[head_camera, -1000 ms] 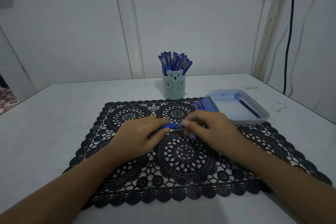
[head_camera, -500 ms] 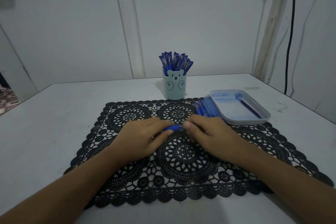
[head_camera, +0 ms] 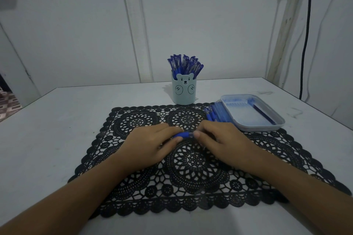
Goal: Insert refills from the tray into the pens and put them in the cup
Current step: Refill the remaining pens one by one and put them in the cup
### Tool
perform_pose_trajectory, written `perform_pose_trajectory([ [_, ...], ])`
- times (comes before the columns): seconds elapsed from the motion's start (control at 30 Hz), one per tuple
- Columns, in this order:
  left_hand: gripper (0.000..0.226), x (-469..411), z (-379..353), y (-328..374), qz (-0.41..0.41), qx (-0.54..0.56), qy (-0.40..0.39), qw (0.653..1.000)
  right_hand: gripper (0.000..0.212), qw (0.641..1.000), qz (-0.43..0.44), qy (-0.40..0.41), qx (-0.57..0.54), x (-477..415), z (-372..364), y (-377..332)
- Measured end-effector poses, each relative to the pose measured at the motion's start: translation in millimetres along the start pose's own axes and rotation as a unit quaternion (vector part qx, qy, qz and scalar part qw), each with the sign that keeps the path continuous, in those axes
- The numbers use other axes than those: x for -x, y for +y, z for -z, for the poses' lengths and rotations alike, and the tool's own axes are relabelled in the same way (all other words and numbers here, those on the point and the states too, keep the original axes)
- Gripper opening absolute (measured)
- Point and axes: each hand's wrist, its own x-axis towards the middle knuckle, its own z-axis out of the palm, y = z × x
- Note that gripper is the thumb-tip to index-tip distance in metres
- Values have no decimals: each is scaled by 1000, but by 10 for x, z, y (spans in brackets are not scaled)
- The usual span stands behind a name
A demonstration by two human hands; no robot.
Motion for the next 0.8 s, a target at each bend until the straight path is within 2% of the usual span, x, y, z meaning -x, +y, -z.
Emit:
perform_pose_trajectory([
  [0.03,33,1,2,3,-1,0,0,1000,19,1000,-2,5,1,-7,-4,-1],
  [0.2,34,0,8,6,11,7,2,1000,2,1000,-3,-6,-3,7,-18,22],
  [0.33,36,-4,8,10,3,3,-6,1000,23,1000,1,19,9,-2,-21,19],
  [0.4,35,-4,3,5,11,12,-7,1000,8,1000,-15,7,-7,4,-29,28],
  [0.5,34,4,-2,-1,13,15,-6,1000,4,1000,-2,-3,14,8,-40,42],
  [0.63,32,-1,6,4,-1,-4,-14,1000,30,1000,-14,7,8,-5,-58,25],
  [0.7,31,-8,3,7,0,-7,-15,1000,32,999,-40,11,-17,0,-61,5],
  [0.8,28,-12,-6,10,18,13,-13,1000,18,998,-52,-3,-23,3,-46,9],
])
